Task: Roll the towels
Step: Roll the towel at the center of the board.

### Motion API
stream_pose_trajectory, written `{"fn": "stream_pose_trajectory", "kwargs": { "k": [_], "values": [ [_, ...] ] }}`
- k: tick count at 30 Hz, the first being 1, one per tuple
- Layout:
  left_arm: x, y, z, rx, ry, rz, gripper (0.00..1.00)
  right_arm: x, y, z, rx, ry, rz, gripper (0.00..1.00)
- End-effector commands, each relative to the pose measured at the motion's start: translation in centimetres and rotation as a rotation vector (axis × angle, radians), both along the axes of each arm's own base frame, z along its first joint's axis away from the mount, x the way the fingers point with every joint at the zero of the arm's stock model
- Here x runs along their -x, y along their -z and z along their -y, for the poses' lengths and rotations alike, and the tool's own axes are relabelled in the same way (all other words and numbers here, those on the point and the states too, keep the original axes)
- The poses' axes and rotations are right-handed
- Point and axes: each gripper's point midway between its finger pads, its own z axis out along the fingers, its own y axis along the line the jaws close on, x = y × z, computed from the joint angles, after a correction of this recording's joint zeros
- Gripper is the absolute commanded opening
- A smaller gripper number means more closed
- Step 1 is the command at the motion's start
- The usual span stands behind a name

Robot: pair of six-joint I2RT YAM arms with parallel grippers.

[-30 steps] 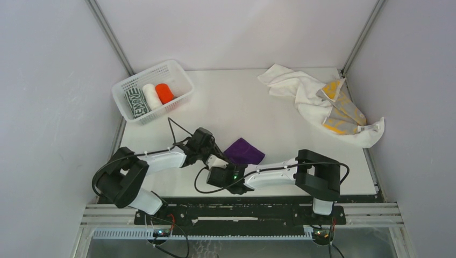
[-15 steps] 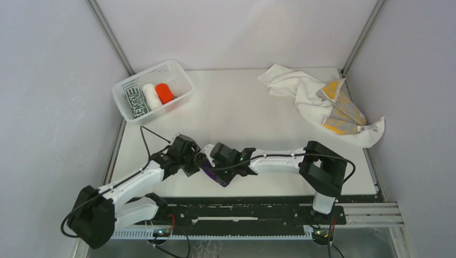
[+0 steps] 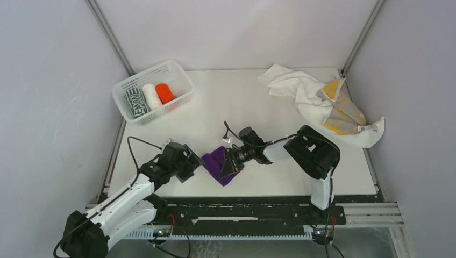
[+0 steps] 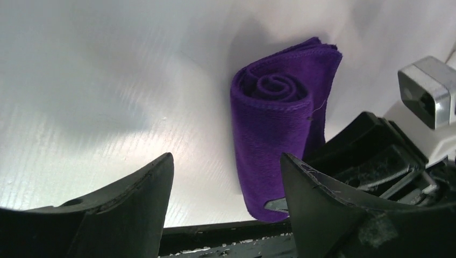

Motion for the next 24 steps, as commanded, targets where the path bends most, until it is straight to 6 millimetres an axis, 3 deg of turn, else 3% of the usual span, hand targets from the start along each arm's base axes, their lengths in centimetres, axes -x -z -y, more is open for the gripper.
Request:
{"fn": "stream_pose_trajectory", "kwargs": {
  "k": [1, 12, 18, 24],
  "values": [
    [-0.4, -0.3, 1.8, 0.101, 0.022, 0.014, 0.77, 1.1, 0.0, 0.4, -0.093, -0.003, -0.194, 0.13],
    [-2.6, -0.8, 4.1, 0.164, 0.051, 0.043, 0.76, 0.3, 3.2, 2.0, -0.075, 0.079, -0.382, 0.14],
    [-3.4, 0.8, 4.7, 0.131, 0.056, 0.003, 0.73, 0.2, 3.7, 2.4, -0.038, 0.092, -0.373, 0.16],
    [-2.5, 3.4, 4.6, 0.065, 0.067, -0.077, 0.65, -0.3, 3.3, 2.9, -0.013, 0.097, -0.314, 0.22]
  ]
}}
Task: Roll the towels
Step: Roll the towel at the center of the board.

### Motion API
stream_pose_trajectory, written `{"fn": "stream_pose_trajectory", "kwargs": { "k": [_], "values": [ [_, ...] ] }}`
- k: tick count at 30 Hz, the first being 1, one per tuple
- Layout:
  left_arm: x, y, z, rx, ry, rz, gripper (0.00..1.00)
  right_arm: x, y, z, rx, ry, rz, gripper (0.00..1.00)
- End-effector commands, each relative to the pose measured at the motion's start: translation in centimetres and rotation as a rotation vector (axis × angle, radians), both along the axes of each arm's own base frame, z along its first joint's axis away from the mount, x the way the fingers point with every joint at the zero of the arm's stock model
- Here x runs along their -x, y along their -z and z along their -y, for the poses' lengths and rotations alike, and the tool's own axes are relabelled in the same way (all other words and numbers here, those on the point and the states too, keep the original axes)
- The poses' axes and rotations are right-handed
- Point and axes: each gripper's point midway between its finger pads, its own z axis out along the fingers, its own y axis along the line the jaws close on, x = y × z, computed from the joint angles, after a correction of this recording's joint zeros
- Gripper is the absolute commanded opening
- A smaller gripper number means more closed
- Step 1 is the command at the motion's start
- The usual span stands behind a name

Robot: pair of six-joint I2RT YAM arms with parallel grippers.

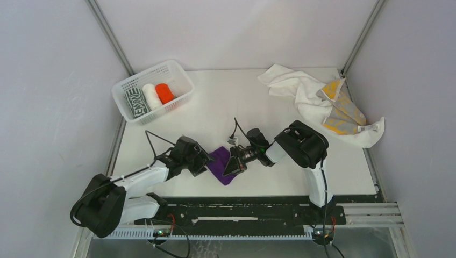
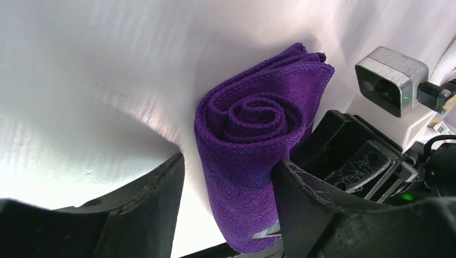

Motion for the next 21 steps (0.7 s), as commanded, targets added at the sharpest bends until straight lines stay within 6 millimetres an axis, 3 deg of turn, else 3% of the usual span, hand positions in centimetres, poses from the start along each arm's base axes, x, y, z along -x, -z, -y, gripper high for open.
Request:
{"fn": "stream_pose_trajectory", "kwargs": {
  "k": [1, 5, 10, 15, 21],
  "values": [
    [-0.1, 0.8, 0.0, -0.045, 0.005, -0.021, 0.64, 0.5, 2.4, 1.6, 0.13, 0.029, 0.016, 0.25],
    [0.7, 2.1, -1.0, -0.105, 0.002, -0.059, 0.63, -0.5, 0.1, 1.7, 0.153, 0.041, 0.162, 0.42],
    [1.3, 2.9, -1.5, -0.14, 0.012, -0.083, 0.62, -1.5, -1.5, 3.0, 0.344, 0.05, 0.405, 0.61],
    [1.5, 3.1, -1.3, -0.149, 0.026, -0.097, 0.62, -2.7, -3.7, 4.1, 0.521, 0.079, 0.712, 0.69],
    [1.4, 3.2, -1.1, -0.154, 0.036, -0.105, 0.63, -2.8, -6.0, 3.6, 0.698, 0.083, 1.091, 0.74]
  ]
}}
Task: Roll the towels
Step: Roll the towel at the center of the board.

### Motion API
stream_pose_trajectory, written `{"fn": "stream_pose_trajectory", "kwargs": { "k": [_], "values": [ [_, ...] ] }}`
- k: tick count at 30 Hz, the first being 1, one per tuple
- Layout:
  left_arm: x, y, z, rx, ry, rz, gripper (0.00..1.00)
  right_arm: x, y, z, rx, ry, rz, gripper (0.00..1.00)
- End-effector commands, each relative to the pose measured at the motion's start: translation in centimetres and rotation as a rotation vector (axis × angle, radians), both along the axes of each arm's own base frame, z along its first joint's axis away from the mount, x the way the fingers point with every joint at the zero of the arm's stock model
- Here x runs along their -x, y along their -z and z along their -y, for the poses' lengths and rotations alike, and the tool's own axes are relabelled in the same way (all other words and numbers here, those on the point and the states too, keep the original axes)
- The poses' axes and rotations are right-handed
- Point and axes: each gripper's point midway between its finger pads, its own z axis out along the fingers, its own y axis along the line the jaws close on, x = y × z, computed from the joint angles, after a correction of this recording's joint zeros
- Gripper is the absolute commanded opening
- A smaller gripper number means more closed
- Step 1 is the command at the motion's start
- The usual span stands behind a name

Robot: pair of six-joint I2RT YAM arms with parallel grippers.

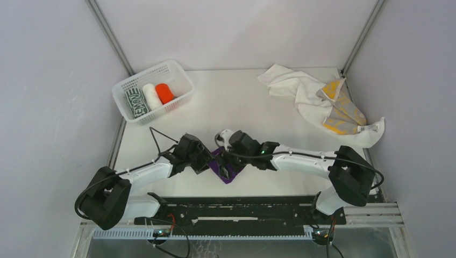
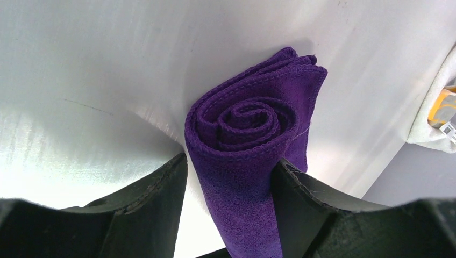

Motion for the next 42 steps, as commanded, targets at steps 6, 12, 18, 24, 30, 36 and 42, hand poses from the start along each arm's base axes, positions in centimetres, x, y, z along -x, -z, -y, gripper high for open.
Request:
{"fn": "stream_pose_trajectory", "kwargs": {
  "k": [6, 12, 18, 24, 30, 36, 42],
  "values": [
    [2.4, 3.2, -2.1, -0.138, 0.019, -0.11, 0.63, -0.4, -1.0, -0.2, 0.31, -0.044, 0.497, 0.74],
    [2.5, 3.4, -2.1, -0.138, 0.021, -0.123, 0.63, 0.2, 1.6, -0.9, 0.472, -0.106, 0.61, 0.72],
    [2.6, 3.7, -2.0, -0.135, 0.023, -0.137, 0.64, 0.8, 4.5, -0.9, 0.574, -0.155, 0.638, 0.65],
    [2.5, 3.2, -1.6, -0.11, 0.024, -0.126, 0.67, 0.5, 6.9, -0.1, 0.633, -0.167, 0.604, 0.51],
    [1.7, 1.1, -1.6, -0.039, 0.003, -0.063, 0.74, 2.2, 7.8, -0.8, 0.459, -0.265, 0.358, 0.42],
    [0.6, -1.5, -3.2, 0.049, -0.075, 0.032, 0.8, 3.3, 7.3, -1.0, 0.269, -0.349, 0.087, 0.37],
    [0.9, -2.6, -4.8, 0.111, -0.152, 0.084, 0.86, 4.2, 6.6, -1.4, 0.097, -0.395, -0.138, 0.34]
  ]
}}
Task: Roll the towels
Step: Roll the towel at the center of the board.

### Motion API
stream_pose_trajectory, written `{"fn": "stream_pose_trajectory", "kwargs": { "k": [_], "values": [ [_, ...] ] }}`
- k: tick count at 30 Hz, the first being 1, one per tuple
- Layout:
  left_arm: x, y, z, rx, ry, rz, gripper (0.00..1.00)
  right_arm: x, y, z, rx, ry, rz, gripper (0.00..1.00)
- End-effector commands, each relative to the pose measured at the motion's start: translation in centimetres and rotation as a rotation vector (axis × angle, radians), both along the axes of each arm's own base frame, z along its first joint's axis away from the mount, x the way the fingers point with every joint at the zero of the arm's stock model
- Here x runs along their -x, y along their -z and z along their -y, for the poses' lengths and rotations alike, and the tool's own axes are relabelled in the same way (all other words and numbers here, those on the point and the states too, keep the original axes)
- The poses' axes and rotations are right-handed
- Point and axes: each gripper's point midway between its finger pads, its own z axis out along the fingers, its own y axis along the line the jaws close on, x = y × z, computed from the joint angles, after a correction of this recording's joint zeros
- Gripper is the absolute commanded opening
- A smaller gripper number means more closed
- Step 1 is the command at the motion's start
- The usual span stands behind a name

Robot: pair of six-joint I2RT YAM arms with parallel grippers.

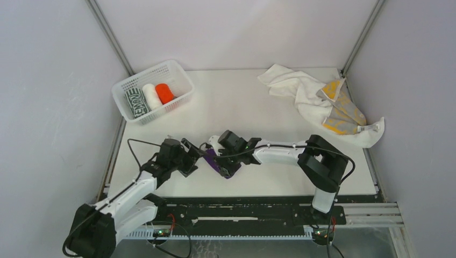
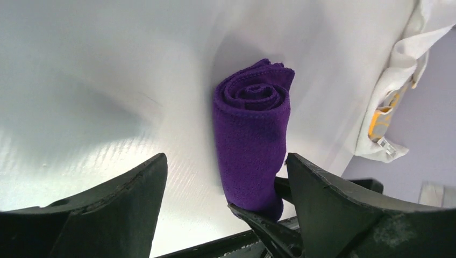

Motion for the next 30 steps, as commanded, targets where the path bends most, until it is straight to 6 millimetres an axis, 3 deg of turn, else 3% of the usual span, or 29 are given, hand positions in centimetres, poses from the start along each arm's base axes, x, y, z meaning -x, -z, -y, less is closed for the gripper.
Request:
{"fn": "stream_pose_trajectory", "kwargs": {
  "k": [1, 6, 14, 21, 30],
  "values": [
    [1.1, 0.3, -1.1, 0.034, -0.038, 0.004, 0.87, 4.8, 1.1, 0.0, -0.099, -0.113, -0.355, 0.33],
    [1.4, 0.3, -0.8, 0.113, -0.054, 0.045, 0.92, 5.1, 0.4, -0.2, -0.214, -0.111, -0.572, 0.33],
    [1.8, -0.1, 0.8, 0.19, -0.012, 0.064, 0.94, 3.4, 0.4, -0.2, -0.369, -0.011, -0.808, 0.33],
    [1.6, -0.1, 1.7, 0.214, -0.001, 0.072, 0.88, 2.9, 1.4, -0.1, -0.407, 0.075, -0.973, 0.34],
    [0.9, 2.1, 2.4, 0.123, 0.019, -0.013, 0.73, 2.4, 2.6, 0.1, -0.371, 0.14, -0.961, 0.34]
  ]
}}
